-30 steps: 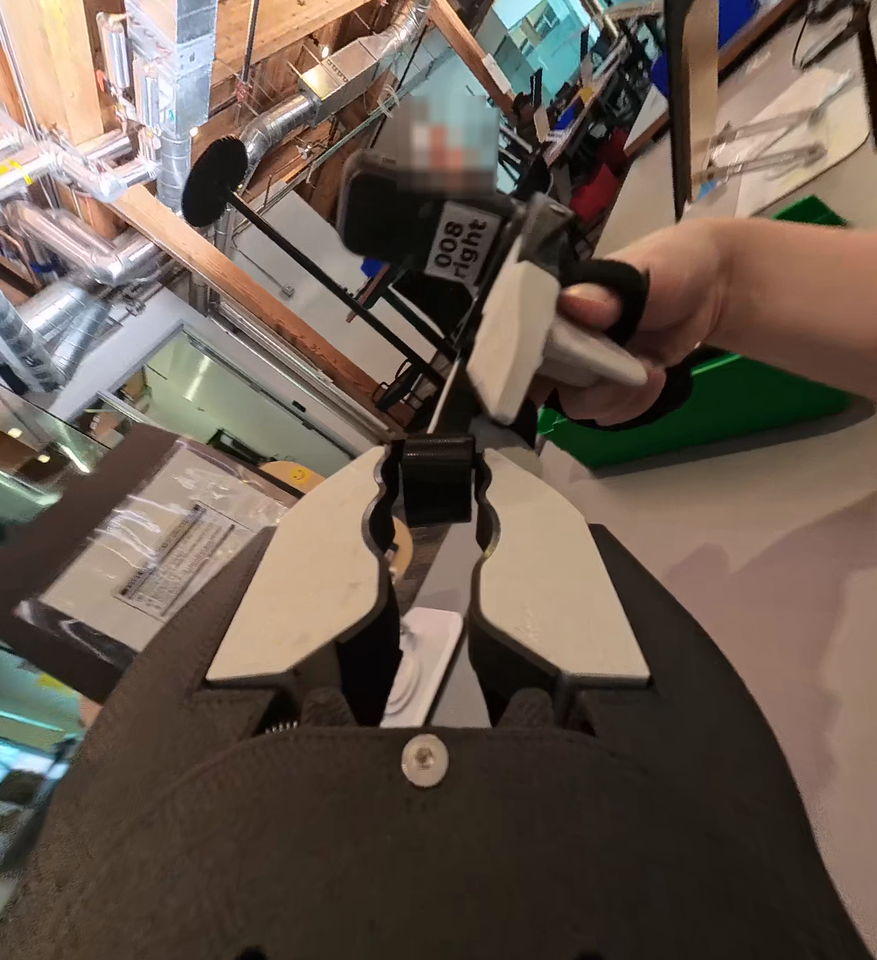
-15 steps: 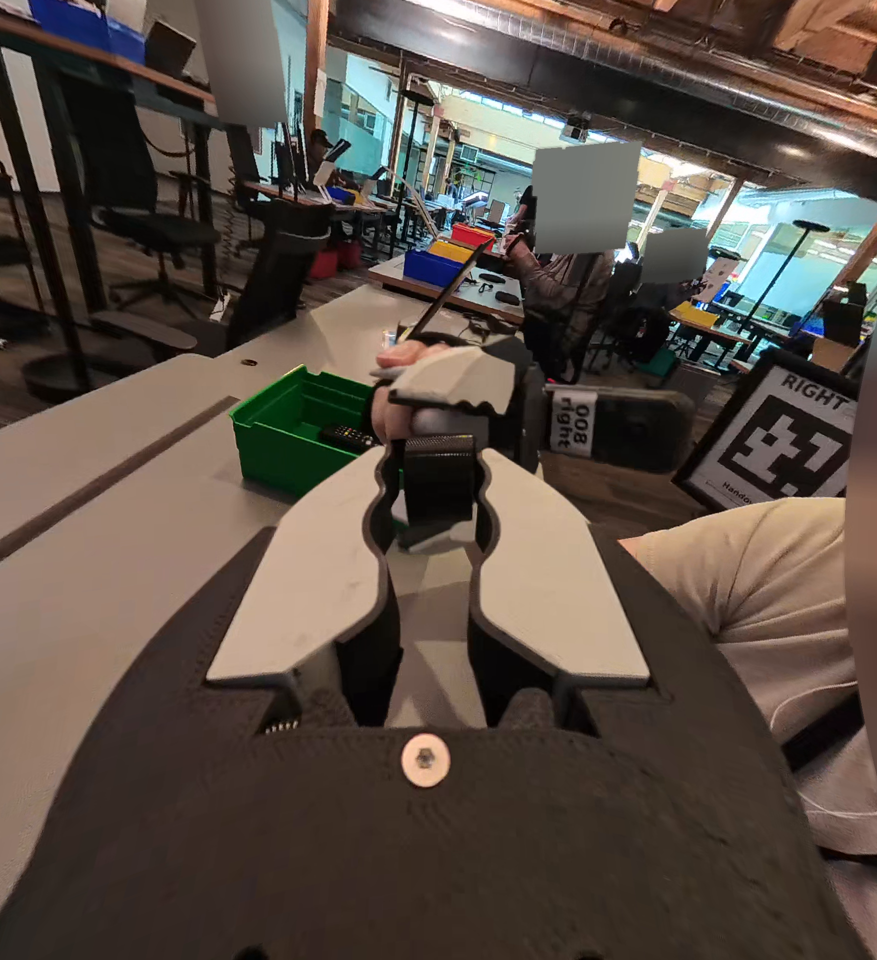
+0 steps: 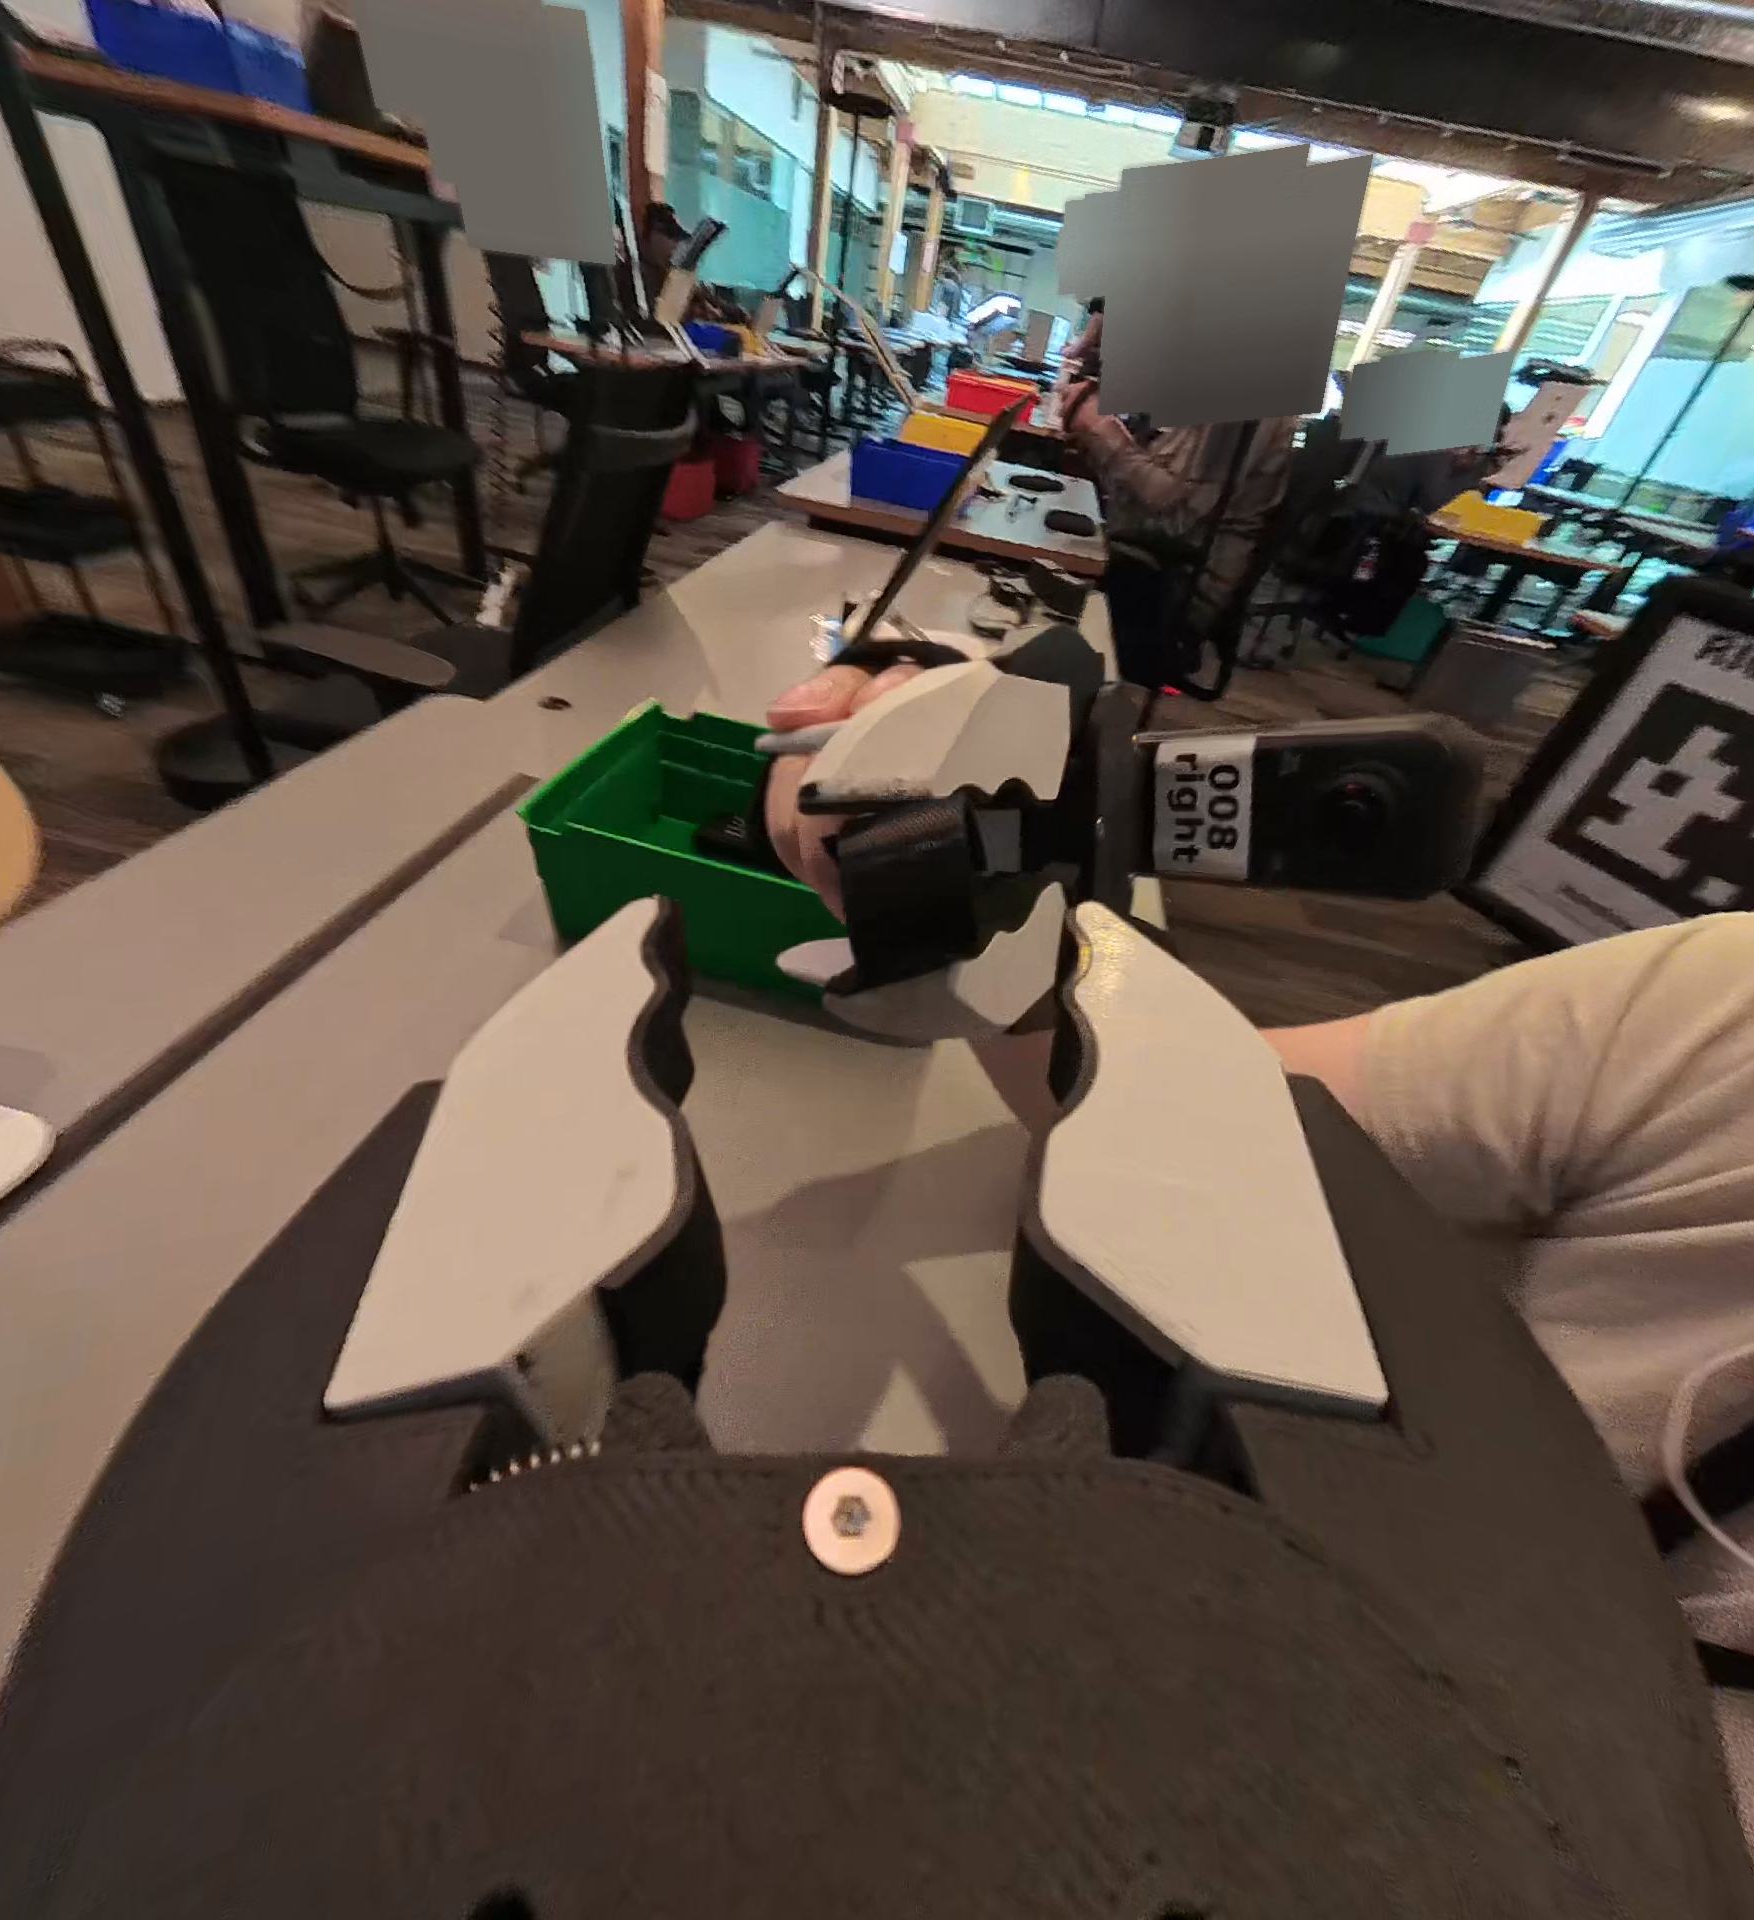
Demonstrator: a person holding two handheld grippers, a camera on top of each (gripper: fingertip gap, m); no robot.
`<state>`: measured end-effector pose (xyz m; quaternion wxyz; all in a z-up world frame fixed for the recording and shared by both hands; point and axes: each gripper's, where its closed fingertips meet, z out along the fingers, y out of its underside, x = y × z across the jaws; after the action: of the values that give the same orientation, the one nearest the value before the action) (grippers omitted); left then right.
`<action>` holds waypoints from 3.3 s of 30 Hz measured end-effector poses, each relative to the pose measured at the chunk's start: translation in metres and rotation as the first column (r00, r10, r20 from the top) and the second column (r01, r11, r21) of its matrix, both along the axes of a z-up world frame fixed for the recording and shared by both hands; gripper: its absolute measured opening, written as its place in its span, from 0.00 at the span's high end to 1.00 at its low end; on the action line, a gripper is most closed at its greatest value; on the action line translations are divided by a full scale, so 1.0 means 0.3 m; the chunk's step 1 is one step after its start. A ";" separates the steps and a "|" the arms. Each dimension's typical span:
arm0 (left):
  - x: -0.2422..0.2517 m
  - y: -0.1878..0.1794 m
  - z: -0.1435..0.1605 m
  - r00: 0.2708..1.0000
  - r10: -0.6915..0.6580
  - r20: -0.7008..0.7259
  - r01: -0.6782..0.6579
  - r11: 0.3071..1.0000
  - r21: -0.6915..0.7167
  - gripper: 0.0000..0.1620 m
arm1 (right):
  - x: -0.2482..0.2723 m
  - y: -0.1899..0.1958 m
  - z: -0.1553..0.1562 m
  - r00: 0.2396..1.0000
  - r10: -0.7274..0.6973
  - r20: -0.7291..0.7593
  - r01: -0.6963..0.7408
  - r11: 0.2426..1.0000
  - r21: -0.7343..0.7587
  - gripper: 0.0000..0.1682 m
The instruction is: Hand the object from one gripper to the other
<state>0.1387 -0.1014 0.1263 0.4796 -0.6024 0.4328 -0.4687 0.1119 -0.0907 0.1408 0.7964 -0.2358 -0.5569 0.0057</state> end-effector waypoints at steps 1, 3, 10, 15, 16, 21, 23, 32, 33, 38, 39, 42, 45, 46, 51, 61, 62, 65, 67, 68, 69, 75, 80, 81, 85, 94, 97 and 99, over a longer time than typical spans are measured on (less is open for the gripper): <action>-0.011 0.006 0.013 0.999 0.033 0.006 -0.033 0.998 0.054 0.58 | 0.009 0.008 0.010 1.000 0.018 -0.024 -0.019 0.998 -0.054 0.83; -0.026 0.004 0.030 0.996 0.090 -0.007 -0.087 0.977 0.197 0.55 | 0.031 0.028 0.029 0.993 0.075 -0.087 -0.092 0.973 -0.214 0.83; 0.001 0.017 0.044 0.918 0.394 -0.050 -0.232 0.633 0.738 0.63 | 0.095 -0.042 0.058 0.840 0.458 -0.292 -0.509 0.476 -0.717 0.83; 0.063 -0.059 0.043 0.968 0.246 -0.048 -0.147 0.713 0.685 0.69 | 0.128 -0.079 0.016 0.872 0.476 -0.112 -0.454 0.704 -0.546 0.83; 0.063 -0.067 0.046 0.972 0.232 -0.043 -0.141 0.717 0.683 0.70 | 0.127 -0.087 -0.005 0.878 0.476 -0.059 -0.427 0.719 -0.549 0.83; 0.059 -0.098 0.023 0.976 0.197 -0.089 -0.078 0.706 0.704 0.74 | 0.123 -0.132 -0.034 0.863 0.505 0.031 -0.412 0.737 -0.535 0.84; 0.060 -0.111 0.021 0.979 0.177 -0.100 -0.063 0.731 0.679 0.75 | 0.119 -0.135 -0.045 0.877 0.473 0.081 -0.384 0.794 -0.471 0.83; 0.018 -0.060 0.073 0.988 0.154 0.008 -0.153 0.974 0.166 0.76 | 0.091 -0.081 -0.010 0.975 0.182 0.127 -0.166 0.978 -0.130 0.84; 0.018 -0.061 0.069 0.989 0.147 0.004 -0.146 0.978 0.148 0.75 | 0.088 -0.074 -0.008 0.979 0.155 0.129 -0.142 0.984 -0.105 0.84; 0.019 -0.039 0.054 0.980 0.199 -0.025 -0.193 0.970 0.145 0.73 | 0.068 -0.032 -0.028 0.984 -0.002 0.180 -0.001 1.000 0.019 0.84; 0.019 -0.036 0.045 0.978 0.204 -0.041 -0.197 0.970 0.145 0.73 | 0.064 -0.030 -0.028 0.984 -0.015 0.178 0.009 0.999 0.036 0.84; 0.017 -0.029 0.029 0.977 0.206 -0.063 -0.197 0.972 0.125 0.73 | 0.060 -0.033 -0.013 0.988 -0.045 0.148 0.029 0.993 0.111 0.83; 0.017 -0.042 0.030 0.987 0.156 -0.048 -0.152 0.985 0.088 0.74 | 0.062 -0.056 -0.001 0.992 -0.022 0.125 0.002 0.988 0.155 0.83; 0.017 -0.045 0.028 0.989 0.142 -0.047 -0.139 0.987 0.078 0.74 | 0.061 -0.067 0.002 0.993 -0.006 0.120 -0.013 0.987 0.161 0.83; 0.030 -0.080 0.034 0.999 0.040 -0.020 -0.039 0.998 0.054 0.79 | 0.059 -0.096 0.009 0.994 0.034 0.106 -0.053 0.982 0.182 0.83; -0.001 -0.049 0.095 0.993 0.076 0.089 -0.084 0.991 0.100 0.88 | 0.060 0.001 0.004 0.997 -0.039 0.063 0.033 0.995 0.089 0.73; -0.019 -0.026 0.113 0.984 0.139 0.109 -0.154 0.977 0.148 0.88 | 0.065 0.011 0.002 0.998 -0.031 0.058 0.028 0.998 0.053 0.72; -0.077 0.024 0.162 0.928 0.342 0.146 -0.372 0.839 0.398 0.88 | 0.086 0.030 0.008 0.998 0.055 0.017 -0.050 0.980 -0.191 0.74; -0.102 0.030 0.191 0.869 0.462 0.176 -0.468 0.653 0.596 0.88 | 0.104 0.041 0.037 0.993 0.095 -0.068 -0.115 0.898 -0.424 0.76; -0.108 0.031 0.197 0.835 0.520 0.183 -0.487 0.539 0.687 0.88 | 0.112 0.043 0.055 0.988 0.101 -0.118 -0.148 0.840 -0.522 0.76; -0.101 0.031 0.190 0.809 0.562 0.173 -0.470 0.442 0.764 0.88 | 0.121 0.044 0.074 0.982 0.092 -0.165 -0.174 0.782 -0.599 0.76; -0.005 0.086 0.085 0.688 0.724 0.055 -0.297 0.212 0.931 0.88 | 0.125 0.028 0.085 0.975 -0.021 -0.221 -0.165 0.597 -0.785 0.75; 0.032 0.110 0.047 0.627 0.778 0.039 -0.195 0.108 0.975 0.87 | 0.121 0.072 0.029 0.983 -0.151 -0.109 0.002 0.597 -0.802 0.75; 0.036 0.112 0.041 0.627 0.778 0.034 -0.184 0.106 0.977 0.87 | 0.123 0.083 0.014 0.983 -0.165 -0.085 0.029 0.591 -0.806 0.75; 0.058 0.099 0.023 0.653 0.758 0.009 -0.151 0.118 0.982 0.87 | 0.110 0.094 -0.015 0.991 -0.119 -0.065 0.011 0.552 -0.834 0.77; 0.060 0.061 0.014 0.730 0.681 -0.058 -0.209 0.303 0.930 0.72 | 0.131 0.092 0.000 0.998 0.012 -0.069 -0.062 0.612 -0.788 0.89; 0.060 0.003 -0.028 0.840 0.511 -0.185 -0.205 0.613 0.763 0.65 | 0.132 0.035 0.004 0.995 0.089 0.037 -0.054 0.832 -0.553 0.88; 0.061 -0.040 -0.019 0.905 0.385 -0.182 -0.186 0.743 0.643 0.62 | 0.132 -0.009 0.015 0.993 0.071 0.089 -0.042 0.955 -0.294 0.88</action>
<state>0.1569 -0.1136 0.1205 0.6427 -0.5386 0.5303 -0.1250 0.1515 -0.0933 0.1452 0.7239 -0.3347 -0.5952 0.0989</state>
